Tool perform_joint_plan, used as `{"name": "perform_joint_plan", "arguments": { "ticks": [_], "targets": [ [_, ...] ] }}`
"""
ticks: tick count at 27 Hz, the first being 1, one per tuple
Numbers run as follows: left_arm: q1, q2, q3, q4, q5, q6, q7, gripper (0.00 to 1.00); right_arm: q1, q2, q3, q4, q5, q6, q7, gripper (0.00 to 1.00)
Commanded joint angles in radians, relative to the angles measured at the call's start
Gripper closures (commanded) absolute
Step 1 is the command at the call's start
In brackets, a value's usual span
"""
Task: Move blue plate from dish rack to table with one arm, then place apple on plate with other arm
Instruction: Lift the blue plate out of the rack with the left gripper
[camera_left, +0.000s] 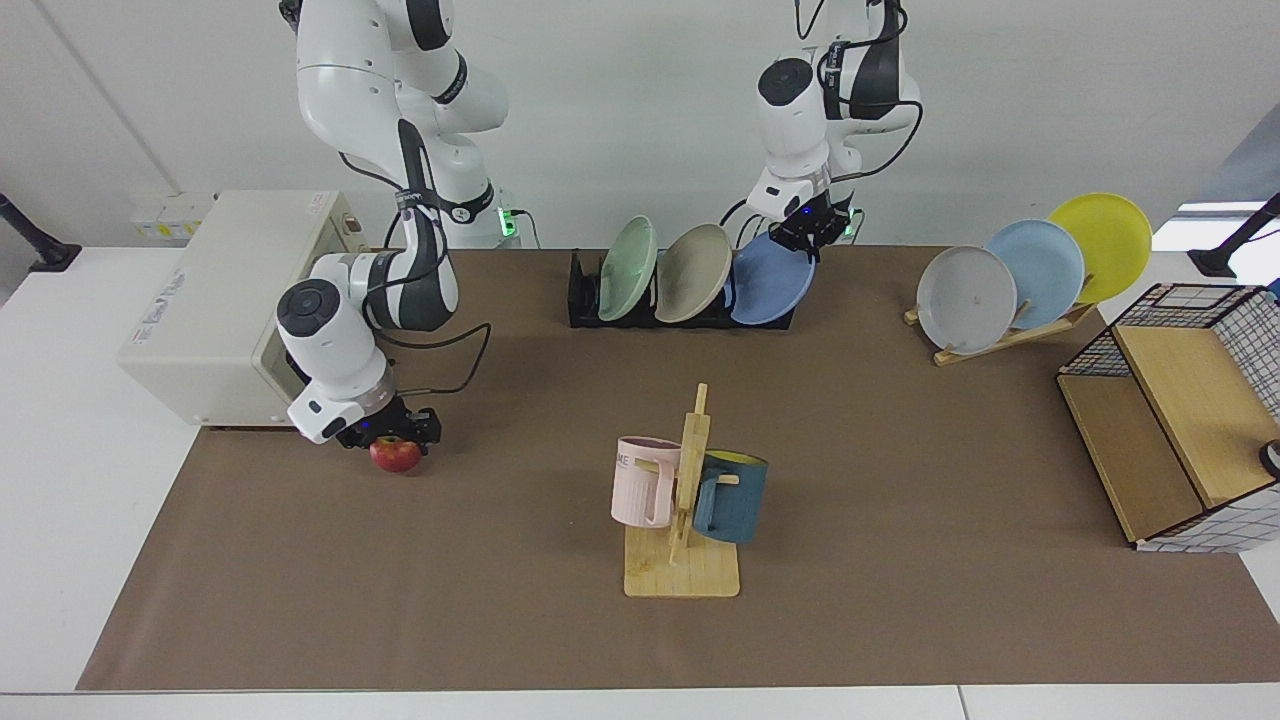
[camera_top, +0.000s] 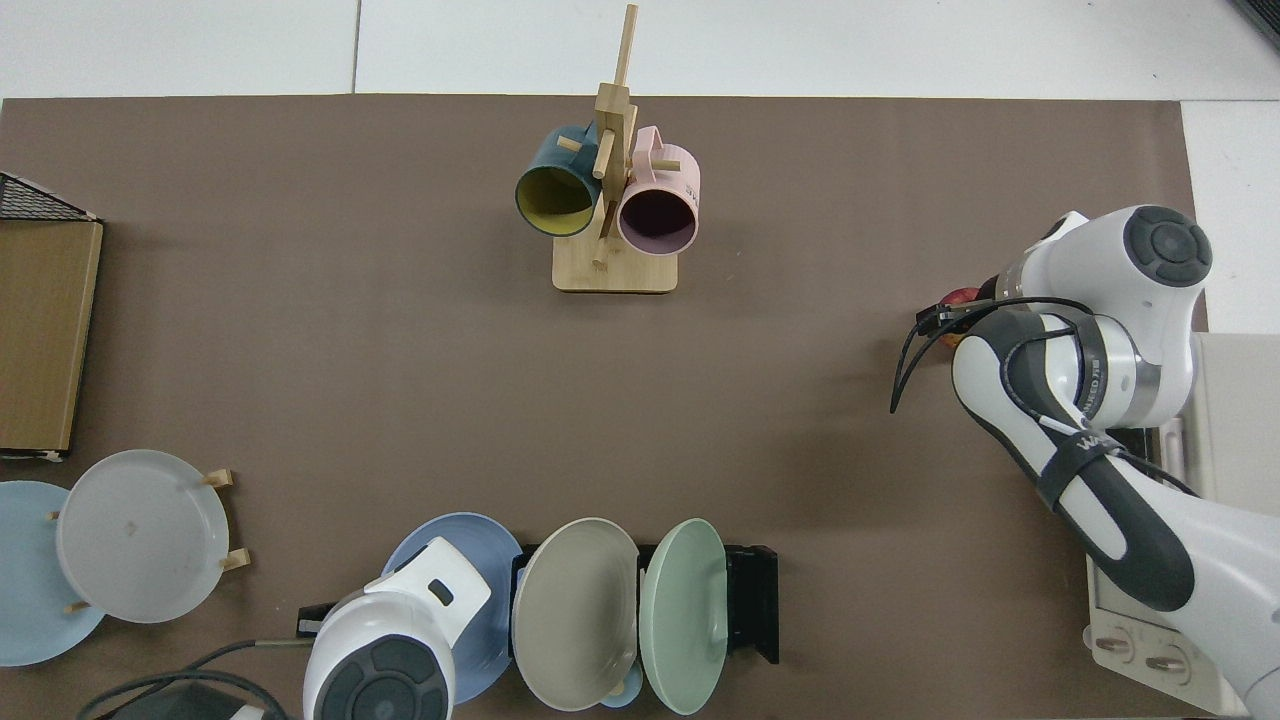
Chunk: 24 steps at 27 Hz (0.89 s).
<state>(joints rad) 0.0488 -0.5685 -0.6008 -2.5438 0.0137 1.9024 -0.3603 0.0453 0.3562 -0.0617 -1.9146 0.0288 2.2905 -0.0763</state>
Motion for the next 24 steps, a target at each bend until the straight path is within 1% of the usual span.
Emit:
{"name": "perform_joint_plan", "arguments": {
  "ticks": [1,5,7,11,13,15,16,19,22,24],
  "targets": [
    [0.011,-0.005,-0.037,0.094,0.061,-0.104,-0.057,1.0,-0.004,-0.043,0.005,0.025,-0.001,-0.055,-0.023,1.0],
    [0.016,-0.002,-0.048,0.18,0.117,-0.199,-0.06,1.0,-0.001,-0.103,0.005,0.028,0.0,-0.118,-0.023,1.0],
    [0.029,-0.001,-0.048,0.212,0.153,-0.227,-0.059,1.0,-0.001,-0.14,0.007,0.029,0.002,-0.149,-0.023,1.0],
    [0.054,0.004,-0.047,0.255,0.221,-0.24,-0.054,1.0,0.022,-0.19,0.005,0.042,0.003,-0.207,-0.022,1.0],
    [0.085,0.022,-0.042,0.276,0.252,-0.224,-0.051,1.0,0.024,-0.209,0.005,0.057,0.003,-0.244,-0.02,1.0],
    [0.118,0.056,-0.03,0.318,0.25,-0.213,-0.051,1.0,0.024,-0.224,0.005,0.078,0.003,-0.291,-0.02,1.0],
    [0.128,0.088,-0.017,0.342,0.249,-0.207,-0.058,1.0,0.024,-0.23,0.003,0.091,0.003,-0.313,-0.02,1.0],
    [0.117,0.194,0.044,0.411,0.236,-0.172,-0.095,1.0,0.024,-0.261,0.0,0.12,-0.003,-0.371,-0.019,1.0],
    [0.108,0.277,0.116,0.465,0.157,-0.105,-0.126,1.0,0.025,-0.299,-0.001,0.121,-0.003,-0.399,-0.019,1.0],
    [0.106,0.305,0.141,0.47,0.082,-0.039,-0.126,1.0,0.025,-0.316,-0.001,0.121,-0.003,-0.411,-0.017,1.0]
  ]
}}
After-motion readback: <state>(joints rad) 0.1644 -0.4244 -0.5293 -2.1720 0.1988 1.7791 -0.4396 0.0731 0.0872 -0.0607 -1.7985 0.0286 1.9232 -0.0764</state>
